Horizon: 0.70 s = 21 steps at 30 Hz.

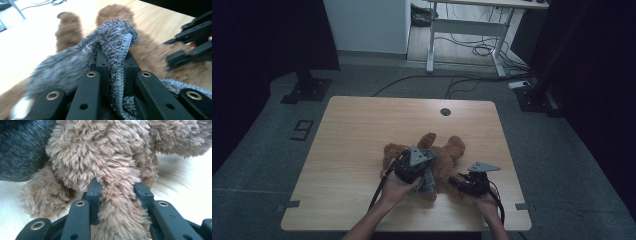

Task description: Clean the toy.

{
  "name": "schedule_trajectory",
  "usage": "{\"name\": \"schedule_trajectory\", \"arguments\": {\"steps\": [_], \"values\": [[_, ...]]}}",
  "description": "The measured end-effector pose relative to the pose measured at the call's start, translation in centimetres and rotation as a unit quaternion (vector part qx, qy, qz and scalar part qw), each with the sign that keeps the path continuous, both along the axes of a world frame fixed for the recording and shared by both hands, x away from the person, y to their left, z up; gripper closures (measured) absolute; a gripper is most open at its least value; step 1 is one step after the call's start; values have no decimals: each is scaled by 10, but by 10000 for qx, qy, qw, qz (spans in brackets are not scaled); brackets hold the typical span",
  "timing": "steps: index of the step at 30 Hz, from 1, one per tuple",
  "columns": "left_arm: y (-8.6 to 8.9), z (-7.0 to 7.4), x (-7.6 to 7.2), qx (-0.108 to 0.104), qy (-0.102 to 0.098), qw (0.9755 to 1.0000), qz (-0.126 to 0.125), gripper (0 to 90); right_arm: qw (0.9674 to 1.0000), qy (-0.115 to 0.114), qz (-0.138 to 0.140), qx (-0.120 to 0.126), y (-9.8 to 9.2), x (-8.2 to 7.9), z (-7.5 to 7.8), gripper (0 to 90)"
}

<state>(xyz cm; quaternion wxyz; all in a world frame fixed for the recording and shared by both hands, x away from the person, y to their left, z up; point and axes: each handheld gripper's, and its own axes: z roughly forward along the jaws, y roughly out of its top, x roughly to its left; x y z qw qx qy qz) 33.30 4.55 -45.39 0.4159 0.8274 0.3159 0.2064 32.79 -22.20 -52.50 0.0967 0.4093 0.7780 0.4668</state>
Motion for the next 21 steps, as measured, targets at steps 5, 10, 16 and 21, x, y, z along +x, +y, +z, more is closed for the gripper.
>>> {"name": "schedule_trajectory", "arguments": {"steps": [5,10,16,21], "values": [[34,6,-5,-485,24,9988,72,791,10000,-12,24,23,1,0,0,641],[53,14,-10,-647,-78,9978,150,793,10000,-9,2,38,1,0,0,641],[81,15,-10,-803,-89,9959,416,794,10000,-7,7,36,1,0,0,640],[110,4,-9,-1014,89,9928,630,795,10000,-8,3,38,1,0,0,640]]}}
